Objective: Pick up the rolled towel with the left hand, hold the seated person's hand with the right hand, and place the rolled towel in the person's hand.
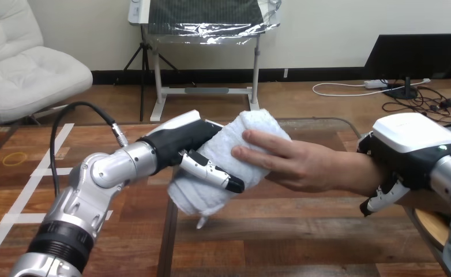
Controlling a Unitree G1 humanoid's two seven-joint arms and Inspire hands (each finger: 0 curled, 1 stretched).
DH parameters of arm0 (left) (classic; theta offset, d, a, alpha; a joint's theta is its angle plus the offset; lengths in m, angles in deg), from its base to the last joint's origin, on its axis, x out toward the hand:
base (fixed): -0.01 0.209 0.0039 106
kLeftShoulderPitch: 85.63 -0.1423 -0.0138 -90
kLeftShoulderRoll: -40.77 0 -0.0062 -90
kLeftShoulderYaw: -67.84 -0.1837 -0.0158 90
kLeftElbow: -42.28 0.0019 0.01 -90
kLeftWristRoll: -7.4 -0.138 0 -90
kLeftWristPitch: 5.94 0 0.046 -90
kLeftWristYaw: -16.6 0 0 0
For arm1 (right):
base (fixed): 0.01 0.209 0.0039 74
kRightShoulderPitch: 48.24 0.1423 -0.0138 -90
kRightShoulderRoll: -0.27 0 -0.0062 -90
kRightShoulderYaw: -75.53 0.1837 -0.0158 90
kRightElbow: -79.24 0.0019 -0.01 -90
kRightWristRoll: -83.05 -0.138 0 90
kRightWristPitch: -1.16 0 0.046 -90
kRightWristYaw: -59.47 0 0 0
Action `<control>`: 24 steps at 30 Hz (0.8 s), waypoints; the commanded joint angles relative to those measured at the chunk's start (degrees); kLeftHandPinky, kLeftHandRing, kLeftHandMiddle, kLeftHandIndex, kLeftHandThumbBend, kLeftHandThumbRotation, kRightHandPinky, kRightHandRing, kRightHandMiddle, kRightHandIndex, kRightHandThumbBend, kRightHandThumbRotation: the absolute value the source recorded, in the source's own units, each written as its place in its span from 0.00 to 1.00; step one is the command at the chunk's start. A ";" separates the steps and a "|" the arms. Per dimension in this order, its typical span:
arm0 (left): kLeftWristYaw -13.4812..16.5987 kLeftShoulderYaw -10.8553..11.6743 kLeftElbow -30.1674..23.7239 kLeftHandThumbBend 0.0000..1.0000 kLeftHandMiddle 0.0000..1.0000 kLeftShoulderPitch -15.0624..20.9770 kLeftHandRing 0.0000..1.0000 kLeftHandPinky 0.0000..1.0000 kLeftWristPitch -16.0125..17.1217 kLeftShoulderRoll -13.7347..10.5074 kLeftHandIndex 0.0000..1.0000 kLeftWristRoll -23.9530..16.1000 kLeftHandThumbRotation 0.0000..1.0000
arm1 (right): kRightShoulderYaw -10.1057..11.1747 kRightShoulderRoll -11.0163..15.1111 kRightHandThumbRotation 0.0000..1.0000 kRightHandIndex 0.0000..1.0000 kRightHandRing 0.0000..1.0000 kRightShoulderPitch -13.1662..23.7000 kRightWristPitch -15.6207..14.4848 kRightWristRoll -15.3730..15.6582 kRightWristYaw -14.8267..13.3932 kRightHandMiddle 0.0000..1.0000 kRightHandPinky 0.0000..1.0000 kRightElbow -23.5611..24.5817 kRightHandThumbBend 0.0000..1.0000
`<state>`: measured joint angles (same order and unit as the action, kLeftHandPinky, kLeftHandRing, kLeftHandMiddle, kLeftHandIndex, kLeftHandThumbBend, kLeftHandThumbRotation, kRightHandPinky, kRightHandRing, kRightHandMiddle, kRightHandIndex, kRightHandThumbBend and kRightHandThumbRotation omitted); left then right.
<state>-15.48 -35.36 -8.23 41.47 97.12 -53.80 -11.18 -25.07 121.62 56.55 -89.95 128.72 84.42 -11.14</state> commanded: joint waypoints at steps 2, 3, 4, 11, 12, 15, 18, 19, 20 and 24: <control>0.28 -0.74 -1.59 0.87 1.00 2.74 1.00 0.93 1.26 -1.54 1.00 -0.72 0.42 | 2.10 1.75 0.23 0.96 0.99 4.79 -0.17 0.57 0.18 0.99 0.95 2.84 0.85; 0.41 -0.74 -1.71 0.87 1.00 2.68 1.00 0.93 1.16 -1.67 1.00 -0.86 0.43 | 2.14 1.81 0.23 0.96 0.99 4.74 -0.13 0.58 0.17 0.99 0.96 2.86 0.85; 0.64 -0.46 -1.38 0.87 1.00 2.60 1.00 0.93 1.57 -1.79 1.00 -0.64 0.43 | 2.23 1.86 0.24 0.96 0.99 4.69 -0.66 0.64 0.77 0.99 0.96 3.13 0.85; 1.42 1.20 -0.36 0.87 1.00 1.99 1.00 0.91 2.16 -2.31 1.00 0.98 0.42 | 2.96 2.01 0.24 0.97 1.00 4.20 -1.94 0.60 2.09 1.00 0.97 4.32 0.84; 1.53 1.22 -0.42 0.87 1.00 1.94 1.00 0.90 2.06 -2.42 1.00 0.94 0.42 | 3.02 2.06 0.23 0.97 1.00 4.13 -1.97 0.63 2.10 1.00 0.97 4.42 0.84; 1.56 1.61 -0.10 0.87 1.00 1.69 1.00 0.91 2.30 -3.00 1.00 1.31 0.43 | 3.66 2.19 0.22 0.97 1.00 3.61 -2.12 0.15 2.29 1.00 0.96 4.92 0.84; 2.36 1.93 0.50 0.86 1.00 1.40 1.00 0.91 3.79 -3.54 1.00 1.38 0.43 | 4.09 2.31 0.22 0.97 1.00 3.21 -2.81 0.17 2.81 1.00 0.96 5.71 0.84; 2.33 2.17 0.55 0.86 1.00 1.29 1.00 0.91 3.82 -3.72 1.00 1.61 0.44 | 4.34 2.40 0.22 0.97 1.00 2.94 -2.93 0.15 2.80 1.00 0.96 6.02 0.84; 2.25 2.31 0.58 0.85 1.00 1.25 1.00 0.91 3.74 -3.83 1.00 1.79 0.43 | 4.50 2.45 0.22 0.97 1.00 2.77 -2.96 0.13 2.78 1.00 0.96 6.20 0.84; 2.22 2.87 0.51 0.84 1.00 0.69 1.00 0.92 4.22 -4.80 1.00 2.16 0.44 | 5.50 2.34 0.21 0.96 0.99 1.91 -3.53 -0.08 2.62 0.99 0.95 6.96 0.84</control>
<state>-14.54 -34.65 -7.77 41.28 99.82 -56.01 -10.60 -23.04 121.97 56.48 -92.53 128.97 87.39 -7.43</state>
